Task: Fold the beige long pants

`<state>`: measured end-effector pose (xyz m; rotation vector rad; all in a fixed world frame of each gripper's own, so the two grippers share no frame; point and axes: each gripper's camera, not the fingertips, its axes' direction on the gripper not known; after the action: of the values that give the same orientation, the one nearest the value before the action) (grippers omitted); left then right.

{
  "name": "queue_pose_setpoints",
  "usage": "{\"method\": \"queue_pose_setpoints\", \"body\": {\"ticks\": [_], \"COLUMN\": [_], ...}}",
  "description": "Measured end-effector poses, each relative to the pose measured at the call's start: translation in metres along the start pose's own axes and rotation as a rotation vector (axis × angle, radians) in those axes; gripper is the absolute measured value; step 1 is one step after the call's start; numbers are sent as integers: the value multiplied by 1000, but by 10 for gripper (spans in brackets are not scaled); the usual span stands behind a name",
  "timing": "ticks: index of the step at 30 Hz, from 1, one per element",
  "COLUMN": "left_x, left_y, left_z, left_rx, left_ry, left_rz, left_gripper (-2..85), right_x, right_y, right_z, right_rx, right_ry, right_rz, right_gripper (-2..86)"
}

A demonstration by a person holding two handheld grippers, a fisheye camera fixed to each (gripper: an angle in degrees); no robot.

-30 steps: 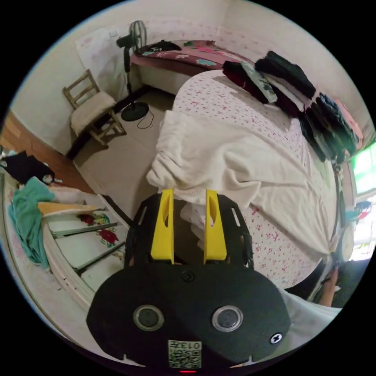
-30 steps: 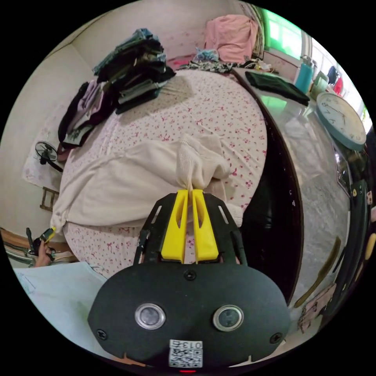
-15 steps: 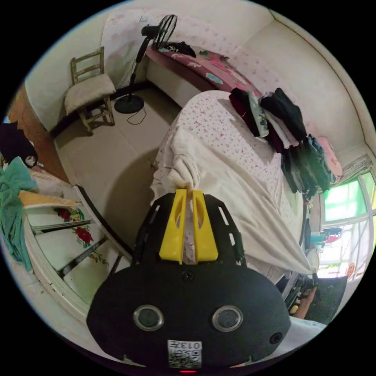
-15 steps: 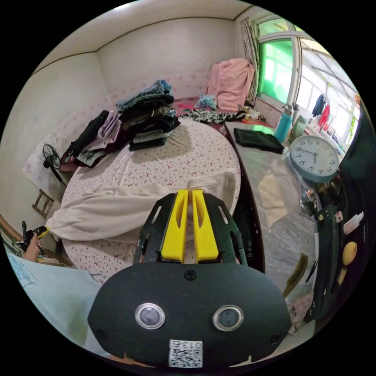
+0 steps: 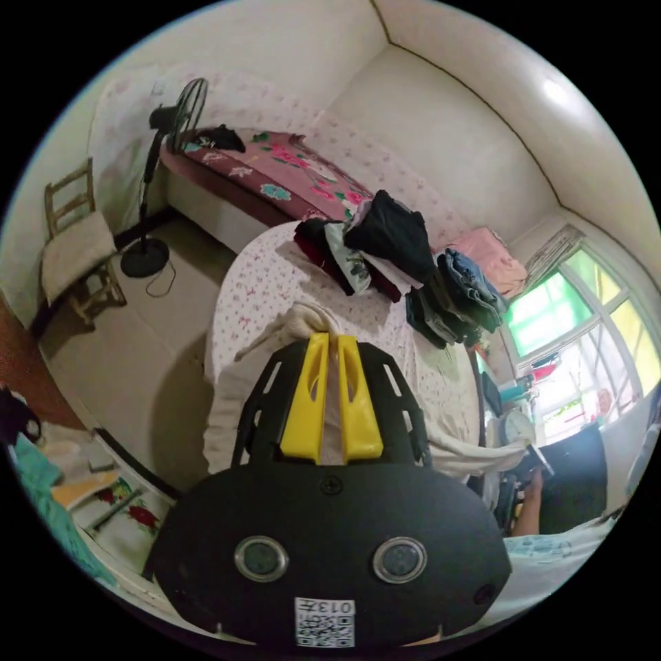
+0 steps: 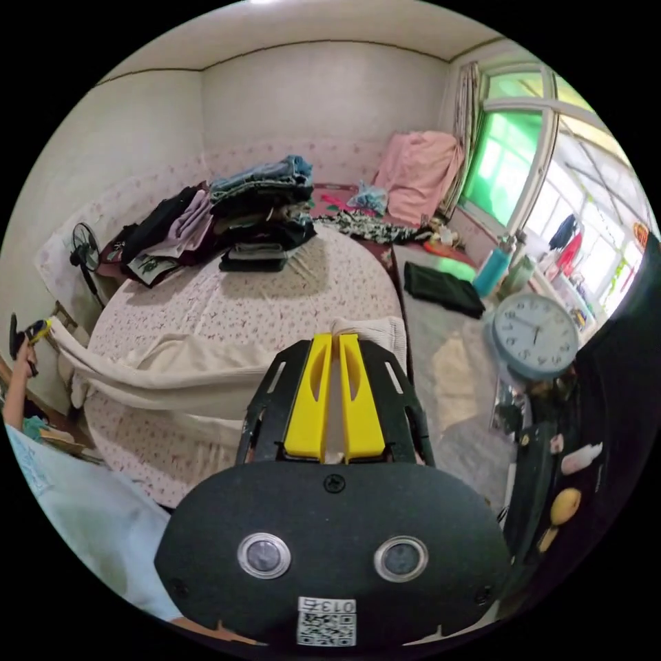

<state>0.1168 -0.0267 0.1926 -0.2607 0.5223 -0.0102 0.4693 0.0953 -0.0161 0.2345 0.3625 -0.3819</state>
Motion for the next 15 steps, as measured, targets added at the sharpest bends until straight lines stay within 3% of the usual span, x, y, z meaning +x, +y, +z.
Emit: {"method": "queue_pose_setpoints", "body": {"ticks": [7, 11, 15], "left_x": [30, 29, 26], "left_y": [-87, -87, -50], "left_z": [86, 142, 149], "left_rx": [50, -49, -96], "left_ry": [-67, -147, -183], "left_rz": [51, -13, 16], "left_gripper": [20, 37, 61], "right_x": [17, 16, 17], "right_y": [-96, -124, -106], "right_z": [78, 151, 158], "right_rx": [44, -132, -140], "right_ry": [-33, -16, -23], "right_rz": [28, 51, 59], "right_gripper": [26, 46, 57]}}
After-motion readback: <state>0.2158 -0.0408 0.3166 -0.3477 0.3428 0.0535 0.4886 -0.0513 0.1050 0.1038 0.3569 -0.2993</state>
